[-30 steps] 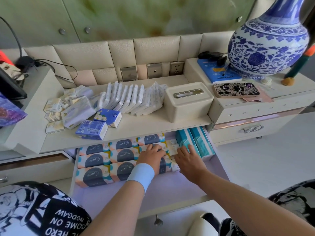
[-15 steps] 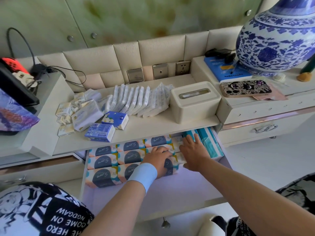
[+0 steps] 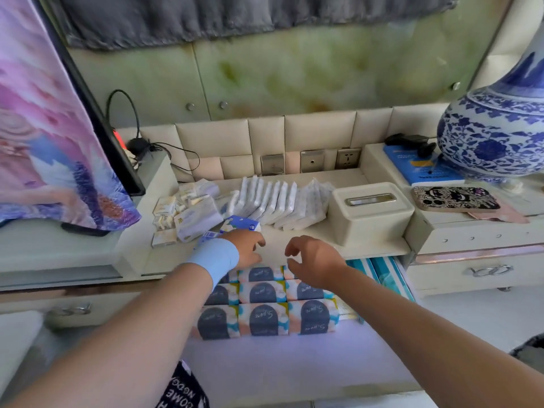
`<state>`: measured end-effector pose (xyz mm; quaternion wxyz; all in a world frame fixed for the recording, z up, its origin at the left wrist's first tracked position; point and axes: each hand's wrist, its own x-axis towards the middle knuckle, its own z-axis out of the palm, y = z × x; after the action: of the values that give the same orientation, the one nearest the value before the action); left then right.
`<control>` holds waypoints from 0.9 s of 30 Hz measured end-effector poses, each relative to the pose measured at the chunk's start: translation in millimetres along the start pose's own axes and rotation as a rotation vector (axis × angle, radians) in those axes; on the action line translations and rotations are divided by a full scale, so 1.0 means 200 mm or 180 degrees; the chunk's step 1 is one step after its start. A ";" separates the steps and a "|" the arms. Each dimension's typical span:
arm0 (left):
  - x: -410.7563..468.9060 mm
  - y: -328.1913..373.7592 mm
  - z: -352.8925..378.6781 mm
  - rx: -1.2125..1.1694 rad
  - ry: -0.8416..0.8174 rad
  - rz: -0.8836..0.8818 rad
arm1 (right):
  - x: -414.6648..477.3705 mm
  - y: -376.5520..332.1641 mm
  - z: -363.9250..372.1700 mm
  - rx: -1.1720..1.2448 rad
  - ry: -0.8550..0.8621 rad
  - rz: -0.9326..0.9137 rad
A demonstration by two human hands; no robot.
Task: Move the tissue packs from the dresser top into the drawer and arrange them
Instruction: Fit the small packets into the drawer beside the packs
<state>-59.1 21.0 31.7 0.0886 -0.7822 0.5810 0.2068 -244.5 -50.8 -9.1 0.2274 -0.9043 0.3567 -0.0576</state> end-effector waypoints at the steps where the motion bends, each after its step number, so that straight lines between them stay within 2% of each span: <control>1: -0.02 -0.09 -0.03 0.0050 -0.0019 -0.0115 | 0.03 -0.05 0.01 0.0018 -0.0034 -0.0058; 8: -0.05 -0.63 0.00 -0.0814 0.0471 -0.0988 | 0.34 -0.41 0.09 0.0058 -0.0259 -0.0280; 12: -0.03 -0.83 0.05 -0.0755 0.0730 -0.1262 | 0.63 -0.63 0.18 -0.0127 -0.0370 -0.0486; 19: 0.07 -1.06 0.10 -0.0790 0.0690 -0.1424 | 1.08 -0.94 0.36 -0.1320 -0.0375 -0.0940; 23: 0.16 -1.05 0.16 -0.0621 0.0134 -0.1482 | 1.25 -0.98 0.44 -0.1707 -0.0778 -0.1060; 27: 0.22 -1.06 0.16 -0.0730 0.0363 -0.1424 | 1.29 -0.91 0.45 -0.1775 -0.0566 -0.1204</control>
<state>145.9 59.9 -38.4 0.0099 -0.9066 0.3703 0.2021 81.5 -73.8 -21.5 -0.0130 -0.9832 0.1636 0.0799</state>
